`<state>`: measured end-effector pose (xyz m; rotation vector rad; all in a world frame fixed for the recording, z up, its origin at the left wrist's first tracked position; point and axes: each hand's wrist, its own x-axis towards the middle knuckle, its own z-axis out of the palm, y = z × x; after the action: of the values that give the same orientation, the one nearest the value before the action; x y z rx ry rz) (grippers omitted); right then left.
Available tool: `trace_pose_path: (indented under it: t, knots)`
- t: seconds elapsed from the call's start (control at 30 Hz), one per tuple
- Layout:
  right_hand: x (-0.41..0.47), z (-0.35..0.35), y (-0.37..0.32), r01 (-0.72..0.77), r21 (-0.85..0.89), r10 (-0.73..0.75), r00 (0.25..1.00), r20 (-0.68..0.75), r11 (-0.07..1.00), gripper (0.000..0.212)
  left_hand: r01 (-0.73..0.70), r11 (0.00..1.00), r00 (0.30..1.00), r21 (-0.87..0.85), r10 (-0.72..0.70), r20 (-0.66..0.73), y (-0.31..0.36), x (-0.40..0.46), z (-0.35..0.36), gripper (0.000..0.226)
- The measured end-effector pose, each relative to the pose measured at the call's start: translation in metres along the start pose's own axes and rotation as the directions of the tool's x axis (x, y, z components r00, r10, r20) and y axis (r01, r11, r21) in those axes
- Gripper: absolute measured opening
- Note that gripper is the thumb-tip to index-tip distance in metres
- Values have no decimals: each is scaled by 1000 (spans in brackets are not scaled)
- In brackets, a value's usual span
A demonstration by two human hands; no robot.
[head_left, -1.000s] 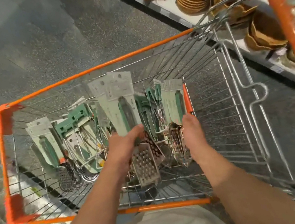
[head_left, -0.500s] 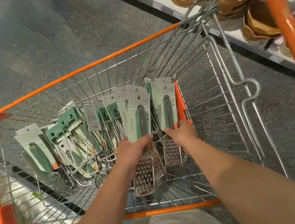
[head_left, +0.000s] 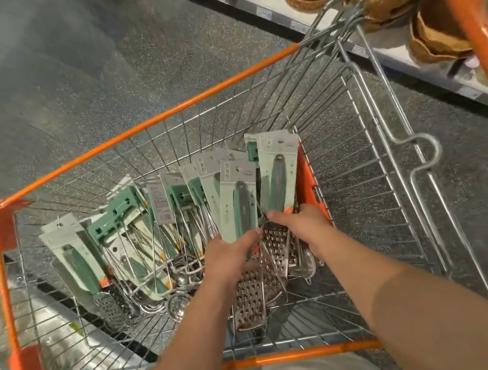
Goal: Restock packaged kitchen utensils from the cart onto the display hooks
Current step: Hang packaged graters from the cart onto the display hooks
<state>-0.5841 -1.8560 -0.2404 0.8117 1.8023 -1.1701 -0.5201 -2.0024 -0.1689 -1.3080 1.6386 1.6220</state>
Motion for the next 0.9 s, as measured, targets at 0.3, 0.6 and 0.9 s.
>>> trace_pose_path:
  t: [0.3,0.6,0.9]
  knots:
    - [-4,6,14,71,113,-72,997,4,991,52,-26,994,999,-104,24,-25,-6,4,-9,150]
    - [-5,8,14,234,-140,-259,947,-192,962,69,-39,993,998,-113,34,-45,-6,-1,-19,113]
    - [-9,9,11,221,-115,-241,948,-206,968,45,-56,991,998,-124,55,-11,-13,7,-16,133]
